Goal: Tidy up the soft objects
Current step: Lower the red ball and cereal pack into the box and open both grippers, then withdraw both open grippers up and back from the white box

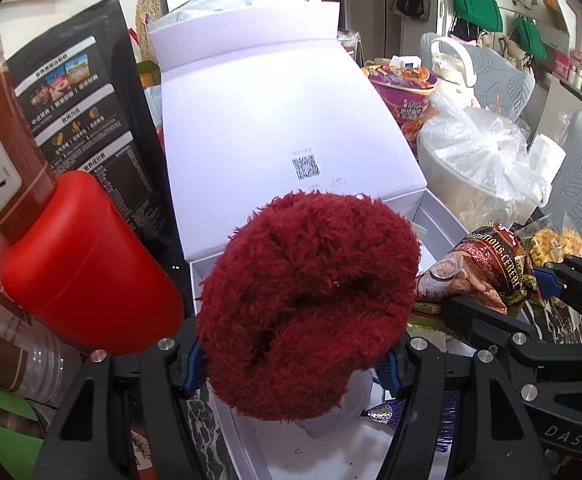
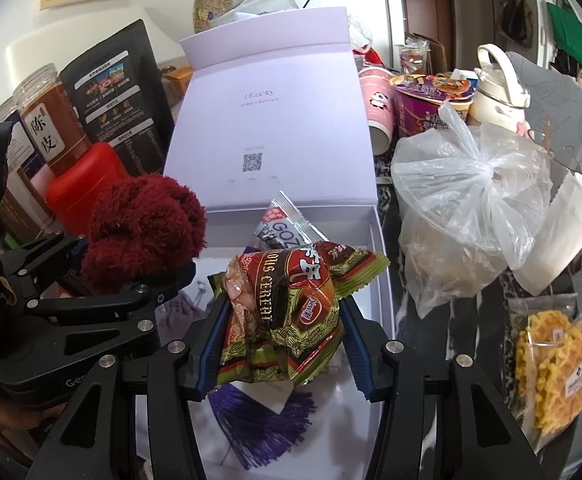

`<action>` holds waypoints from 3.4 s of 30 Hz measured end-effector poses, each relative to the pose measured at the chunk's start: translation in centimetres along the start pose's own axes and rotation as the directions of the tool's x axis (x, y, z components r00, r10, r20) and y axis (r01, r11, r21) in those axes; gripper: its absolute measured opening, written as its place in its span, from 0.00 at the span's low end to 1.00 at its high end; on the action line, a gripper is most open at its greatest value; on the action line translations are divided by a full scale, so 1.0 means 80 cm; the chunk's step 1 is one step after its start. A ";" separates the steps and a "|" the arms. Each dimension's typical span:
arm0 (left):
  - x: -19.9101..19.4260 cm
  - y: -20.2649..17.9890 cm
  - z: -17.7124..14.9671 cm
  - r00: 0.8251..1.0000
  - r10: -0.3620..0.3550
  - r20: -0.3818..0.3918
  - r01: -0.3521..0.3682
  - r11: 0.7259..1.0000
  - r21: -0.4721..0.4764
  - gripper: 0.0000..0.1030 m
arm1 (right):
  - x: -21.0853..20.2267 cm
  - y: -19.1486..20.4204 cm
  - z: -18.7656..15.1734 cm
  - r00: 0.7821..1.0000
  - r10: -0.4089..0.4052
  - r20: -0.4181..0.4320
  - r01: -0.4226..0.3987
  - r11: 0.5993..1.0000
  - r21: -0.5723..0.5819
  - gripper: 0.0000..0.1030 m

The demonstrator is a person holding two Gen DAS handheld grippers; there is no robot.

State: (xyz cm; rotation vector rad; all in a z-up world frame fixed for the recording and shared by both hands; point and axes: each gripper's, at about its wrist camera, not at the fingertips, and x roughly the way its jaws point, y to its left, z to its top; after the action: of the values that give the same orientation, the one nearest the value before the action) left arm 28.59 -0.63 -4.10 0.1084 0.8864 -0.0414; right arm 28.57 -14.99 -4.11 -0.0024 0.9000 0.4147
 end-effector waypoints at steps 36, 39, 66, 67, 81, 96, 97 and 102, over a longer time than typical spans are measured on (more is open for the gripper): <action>0.095 -0.033 -0.008 0.968 0.026 -0.248 -0.005 0.996 0.086 0.63 | 0.041 0.003 -0.001 0.990 -0.108 -0.095 0.100 0.991 -0.085 0.68; 0.099 -0.036 -0.007 0.967 0.038 -0.252 -0.017 0.996 0.083 0.63 | 0.033 -0.002 0.002 0.990 -0.113 -0.078 0.107 0.990 -0.088 0.73; -0.015 -0.074 0.013 0.991 0.079 -0.108 -0.074 0.996 0.047 0.66 | -0.060 0.010 -0.004 0.986 -0.162 0.037 0.164 0.983 -0.083 0.75; -0.014 -0.072 0.013 0.991 0.080 -0.104 -0.076 0.996 0.042 0.66 | -0.066 0.011 -0.003 0.986 -0.162 0.044 0.165 0.983 -0.081 0.75; -0.115 -0.034 0.009 0.998 0.064 0.018 -0.065 0.998 0.027 0.66 | -0.146 0.027 -0.004 0.975 -0.161 0.152 0.172 0.983 -0.064 0.77; -0.224 -0.036 -0.013 0.986 0.051 0.162 -0.050 0.999 -0.010 0.66 | -0.239 0.050 -0.034 0.945 -0.151 0.288 0.178 0.982 -0.070 0.83; -0.230 -0.037 -0.016 0.984 0.050 0.171 -0.049 0.999 -0.008 0.66 | -0.244 0.051 -0.037 0.944 -0.151 0.295 0.179 0.981 -0.071 0.84; -0.255 -0.040 -0.028 0.977 0.044 0.207 -0.045 0.999 -0.003 0.66 | -0.268 0.059 -0.052 0.933 -0.151 0.326 0.184 0.980 -0.073 0.85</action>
State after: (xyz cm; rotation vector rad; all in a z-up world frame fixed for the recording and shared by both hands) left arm 13.71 -3.76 10.09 0.1228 0.6758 -0.0111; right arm 12.00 -18.87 10.40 -0.1030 0.5521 0.2902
